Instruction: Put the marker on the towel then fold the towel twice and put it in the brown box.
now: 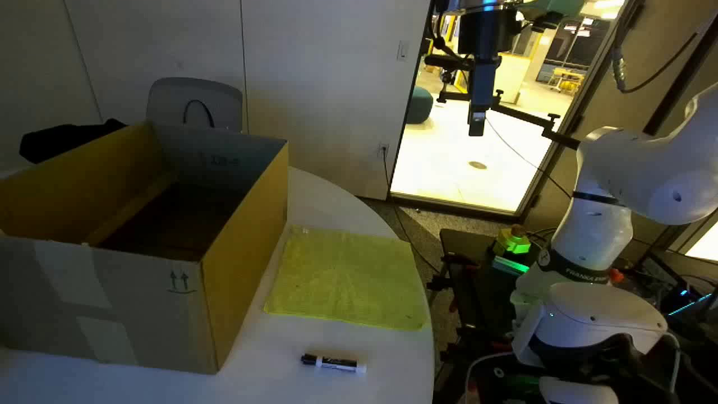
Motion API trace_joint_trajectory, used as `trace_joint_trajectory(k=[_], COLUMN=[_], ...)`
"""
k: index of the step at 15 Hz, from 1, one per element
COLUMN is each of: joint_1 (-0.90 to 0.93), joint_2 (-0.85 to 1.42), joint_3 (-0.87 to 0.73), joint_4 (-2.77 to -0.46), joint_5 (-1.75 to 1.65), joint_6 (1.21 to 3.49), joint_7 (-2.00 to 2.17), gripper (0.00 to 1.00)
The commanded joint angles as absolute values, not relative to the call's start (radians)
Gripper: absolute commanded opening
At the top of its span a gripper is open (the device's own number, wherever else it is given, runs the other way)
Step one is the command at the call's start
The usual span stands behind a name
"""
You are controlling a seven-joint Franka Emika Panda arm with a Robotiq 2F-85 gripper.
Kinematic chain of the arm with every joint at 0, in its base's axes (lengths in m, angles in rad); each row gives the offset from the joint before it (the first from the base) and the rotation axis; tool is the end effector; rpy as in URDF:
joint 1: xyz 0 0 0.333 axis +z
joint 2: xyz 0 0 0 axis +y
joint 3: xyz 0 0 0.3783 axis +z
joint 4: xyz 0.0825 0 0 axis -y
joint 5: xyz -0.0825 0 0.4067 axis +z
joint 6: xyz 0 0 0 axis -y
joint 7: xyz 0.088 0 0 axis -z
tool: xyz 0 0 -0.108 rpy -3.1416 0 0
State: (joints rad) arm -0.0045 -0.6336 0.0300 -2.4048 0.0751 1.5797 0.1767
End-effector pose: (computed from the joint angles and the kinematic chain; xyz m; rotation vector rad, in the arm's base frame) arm 0.3231 0.0185 0.5639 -3.0780 0.2570 0.3040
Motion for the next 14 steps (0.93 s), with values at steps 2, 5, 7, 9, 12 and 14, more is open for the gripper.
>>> trace_joint_trajectory(k=[2,5,7,9,12,14], joint_1=[-0.013,-0.009,0.000,0.006,0.017,0.034], joint_2=[-0.635,-0.620,-0.592,-0.517,-0.330,-0.217], joint_3=[0.036,0.040,0.045,0.044,0.035,0.043], joint_4=[-2.396,-2.401,-2.415,-2.422,-2.414,-2.405], joint_5=[0.078,0.071,0.062,0.066,0.071,0.090], joint_6=[1.577,1.598,1.651,1.746,1.944,2.049], joint_7=[0.173,0.164,0.139,0.110,0.047,0.031], gripper=[1.00,1.00,1.00,1.00,1.00,1.00])
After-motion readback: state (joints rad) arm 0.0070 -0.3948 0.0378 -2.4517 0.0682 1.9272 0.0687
